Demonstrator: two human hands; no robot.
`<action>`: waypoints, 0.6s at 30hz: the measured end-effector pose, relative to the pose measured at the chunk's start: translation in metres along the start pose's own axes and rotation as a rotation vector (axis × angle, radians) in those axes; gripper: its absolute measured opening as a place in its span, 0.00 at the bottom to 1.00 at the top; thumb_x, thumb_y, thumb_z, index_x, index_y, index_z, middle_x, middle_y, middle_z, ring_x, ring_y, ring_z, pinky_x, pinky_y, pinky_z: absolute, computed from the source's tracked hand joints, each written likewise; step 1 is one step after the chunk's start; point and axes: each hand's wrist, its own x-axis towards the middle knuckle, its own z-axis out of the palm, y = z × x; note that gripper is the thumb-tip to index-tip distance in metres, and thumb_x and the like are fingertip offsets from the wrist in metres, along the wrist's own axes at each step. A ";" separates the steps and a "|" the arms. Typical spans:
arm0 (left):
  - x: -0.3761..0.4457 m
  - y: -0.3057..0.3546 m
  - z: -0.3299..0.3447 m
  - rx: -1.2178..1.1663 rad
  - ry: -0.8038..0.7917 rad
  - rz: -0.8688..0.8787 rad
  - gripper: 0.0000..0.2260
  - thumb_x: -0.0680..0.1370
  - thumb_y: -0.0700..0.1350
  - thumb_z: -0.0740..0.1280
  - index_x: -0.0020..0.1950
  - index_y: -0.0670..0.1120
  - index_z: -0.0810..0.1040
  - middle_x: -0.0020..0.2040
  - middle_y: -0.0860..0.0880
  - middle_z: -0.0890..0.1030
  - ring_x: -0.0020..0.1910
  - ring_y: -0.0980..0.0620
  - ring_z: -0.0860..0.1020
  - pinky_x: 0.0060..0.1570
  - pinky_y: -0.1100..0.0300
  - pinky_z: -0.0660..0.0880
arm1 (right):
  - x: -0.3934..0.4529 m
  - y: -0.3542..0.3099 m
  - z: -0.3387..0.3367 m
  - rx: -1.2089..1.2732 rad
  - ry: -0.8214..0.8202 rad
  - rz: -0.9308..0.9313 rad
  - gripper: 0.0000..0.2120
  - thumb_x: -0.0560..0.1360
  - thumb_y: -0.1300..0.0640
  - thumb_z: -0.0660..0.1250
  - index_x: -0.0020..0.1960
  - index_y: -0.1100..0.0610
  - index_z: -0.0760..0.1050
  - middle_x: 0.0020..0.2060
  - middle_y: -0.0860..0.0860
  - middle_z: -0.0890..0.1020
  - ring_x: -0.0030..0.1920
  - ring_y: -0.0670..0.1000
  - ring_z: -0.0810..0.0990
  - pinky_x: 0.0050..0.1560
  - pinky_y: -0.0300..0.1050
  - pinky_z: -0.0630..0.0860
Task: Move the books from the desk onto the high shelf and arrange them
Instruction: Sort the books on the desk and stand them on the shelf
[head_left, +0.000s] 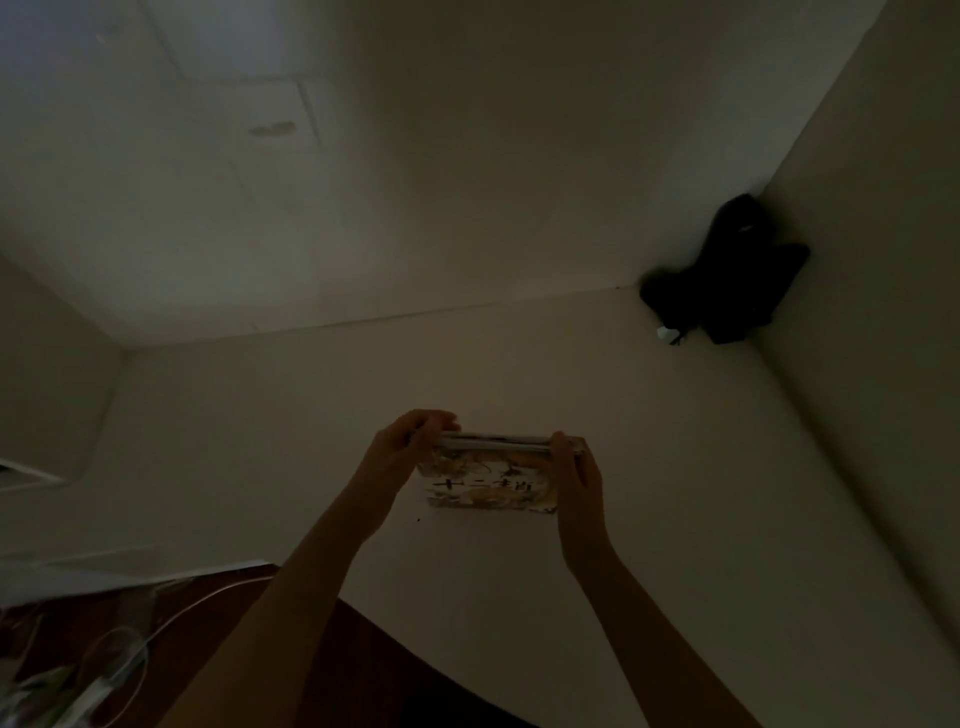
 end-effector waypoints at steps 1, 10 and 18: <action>-0.005 -0.007 0.000 -0.022 -0.042 -0.011 0.23 0.69 0.66 0.66 0.55 0.51 0.76 0.50 0.57 0.82 0.51 0.61 0.78 0.49 0.69 0.72 | 0.002 0.001 0.001 0.013 0.012 -0.002 0.18 0.72 0.39 0.64 0.44 0.54 0.76 0.43 0.62 0.79 0.49 0.62 0.80 0.51 0.61 0.78; -0.012 -0.048 0.016 0.149 0.208 0.017 0.13 0.71 0.33 0.71 0.51 0.46 0.76 0.45 0.56 0.79 0.40 0.71 0.77 0.41 0.68 0.73 | 0.011 0.009 0.002 -0.029 -0.095 -0.056 0.27 0.69 0.33 0.65 0.50 0.57 0.70 0.41 0.47 0.77 0.43 0.43 0.79 0.45 0.39 0.77; -0.037 -0.020 -0.040 -0.048 0.190 -0.032 0.12 0.74 0.39 0.70 0.56 0.48 0.77 0.52 0.50 0.82 0.52 0.53 0.80 0.45 0.64 0.77 | 0.000 -0.005 0.029 -0.222 -0.352 0.047 0.16 0.77 0.64 0.64 0.60 0.49 0.68 0.53 0.50 0.77 0.52 0.47 0.79 0.47 0.37 0.78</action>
